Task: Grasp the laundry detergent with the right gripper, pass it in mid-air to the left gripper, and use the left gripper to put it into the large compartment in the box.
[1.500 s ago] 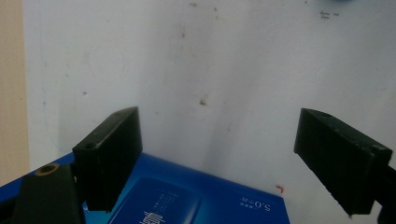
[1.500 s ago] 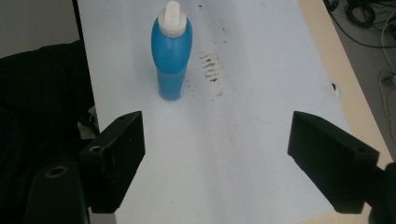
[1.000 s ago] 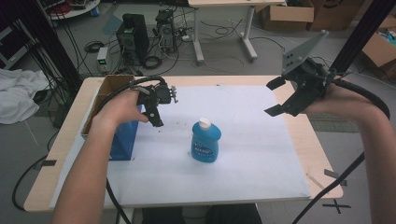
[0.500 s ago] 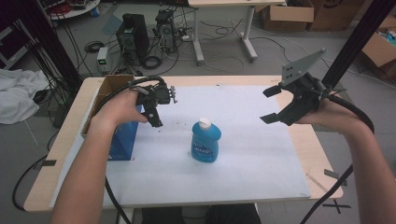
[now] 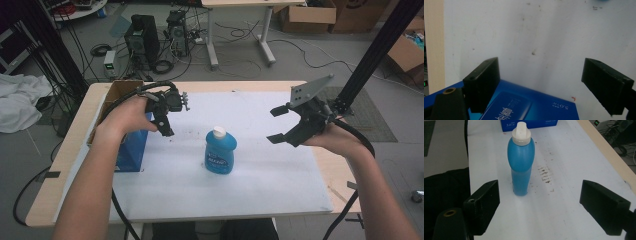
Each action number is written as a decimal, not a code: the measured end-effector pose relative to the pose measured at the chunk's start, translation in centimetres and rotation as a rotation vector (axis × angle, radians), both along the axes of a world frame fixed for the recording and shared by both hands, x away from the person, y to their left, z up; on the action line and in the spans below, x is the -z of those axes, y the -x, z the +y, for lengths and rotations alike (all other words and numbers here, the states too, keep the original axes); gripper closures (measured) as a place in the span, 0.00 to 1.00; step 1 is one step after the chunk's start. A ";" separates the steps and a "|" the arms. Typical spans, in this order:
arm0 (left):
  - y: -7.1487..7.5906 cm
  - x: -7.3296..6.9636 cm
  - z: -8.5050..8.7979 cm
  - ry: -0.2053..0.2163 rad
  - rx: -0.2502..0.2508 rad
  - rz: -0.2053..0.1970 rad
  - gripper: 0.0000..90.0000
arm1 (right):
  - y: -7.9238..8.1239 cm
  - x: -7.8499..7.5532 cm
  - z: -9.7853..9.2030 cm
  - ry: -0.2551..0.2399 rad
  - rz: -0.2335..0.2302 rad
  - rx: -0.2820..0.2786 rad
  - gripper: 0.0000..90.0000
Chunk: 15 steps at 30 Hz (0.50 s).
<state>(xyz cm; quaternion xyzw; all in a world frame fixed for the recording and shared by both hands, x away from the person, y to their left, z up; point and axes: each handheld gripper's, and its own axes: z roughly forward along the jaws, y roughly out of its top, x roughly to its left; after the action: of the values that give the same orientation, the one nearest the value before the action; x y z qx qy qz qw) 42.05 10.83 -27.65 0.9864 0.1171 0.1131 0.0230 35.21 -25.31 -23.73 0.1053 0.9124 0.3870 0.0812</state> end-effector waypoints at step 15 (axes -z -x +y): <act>0.1 0.0 -0.1 -0.009 -0.005 -0.005 0.18 | -0.2 3.1 1.9 0.011 0.007 -0.010 0.18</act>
<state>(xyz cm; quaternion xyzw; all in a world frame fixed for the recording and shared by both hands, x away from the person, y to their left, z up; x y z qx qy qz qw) 41.99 10.74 -27.61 0.9859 0.1188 0.1163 0.0184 35.45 -23.41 -26.84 0.1015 0.9153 0.3822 0.0767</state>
